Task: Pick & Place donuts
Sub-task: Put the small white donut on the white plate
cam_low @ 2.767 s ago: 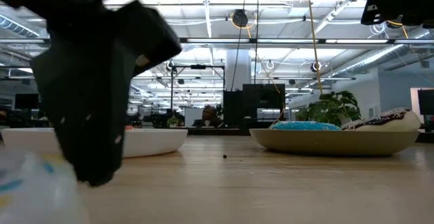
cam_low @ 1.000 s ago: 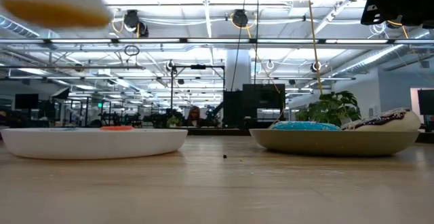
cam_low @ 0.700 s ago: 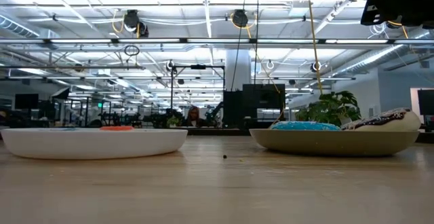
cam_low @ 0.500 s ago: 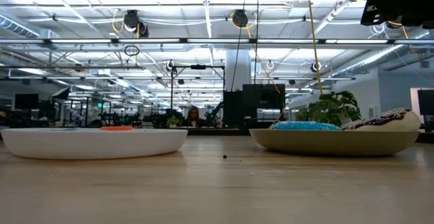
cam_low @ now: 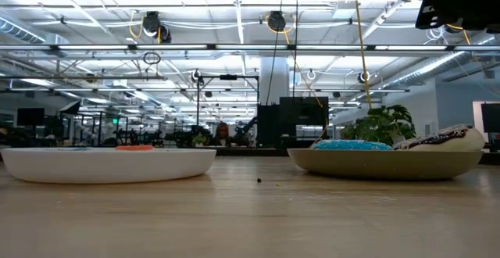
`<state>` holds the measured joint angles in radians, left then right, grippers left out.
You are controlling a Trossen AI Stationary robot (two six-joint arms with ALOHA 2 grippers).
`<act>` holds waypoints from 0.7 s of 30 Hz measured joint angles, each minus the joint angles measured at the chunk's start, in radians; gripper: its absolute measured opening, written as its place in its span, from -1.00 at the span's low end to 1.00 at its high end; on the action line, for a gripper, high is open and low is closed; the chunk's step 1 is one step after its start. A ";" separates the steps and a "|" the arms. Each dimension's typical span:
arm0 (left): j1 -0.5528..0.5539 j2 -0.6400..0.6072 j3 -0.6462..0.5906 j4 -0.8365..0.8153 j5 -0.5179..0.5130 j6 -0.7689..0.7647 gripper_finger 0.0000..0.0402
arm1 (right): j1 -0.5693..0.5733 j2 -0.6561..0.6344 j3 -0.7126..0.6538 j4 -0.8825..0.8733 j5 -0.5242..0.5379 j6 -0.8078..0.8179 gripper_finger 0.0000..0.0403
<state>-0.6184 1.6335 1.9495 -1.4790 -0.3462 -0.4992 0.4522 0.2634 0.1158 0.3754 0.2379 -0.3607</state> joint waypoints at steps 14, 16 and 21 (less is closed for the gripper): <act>-0.001 -0.201 -0.335 0.079 -0.087 -0.157 -0.97 | 0.000 0.000 0.000 0.000 0.000 -0.004 -1.00; 0.012 -0.221 -0.428 0.182 -0.059 -0.123 -0.95 | 0.000 0.000 0.000 0.001 0.000 -0.004 -1.00; 0.053 -0.218 -0.588 0.357 0.008 -0.061 -0.97 | 0.000 0.000 0.000 0.001 0.000 -0.016 -1.00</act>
<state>-0.5653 1.4155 1.3613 -1.1223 -0.3384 -0.5599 0.4522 0.2634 0.1158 0.3767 0.2379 -0.3770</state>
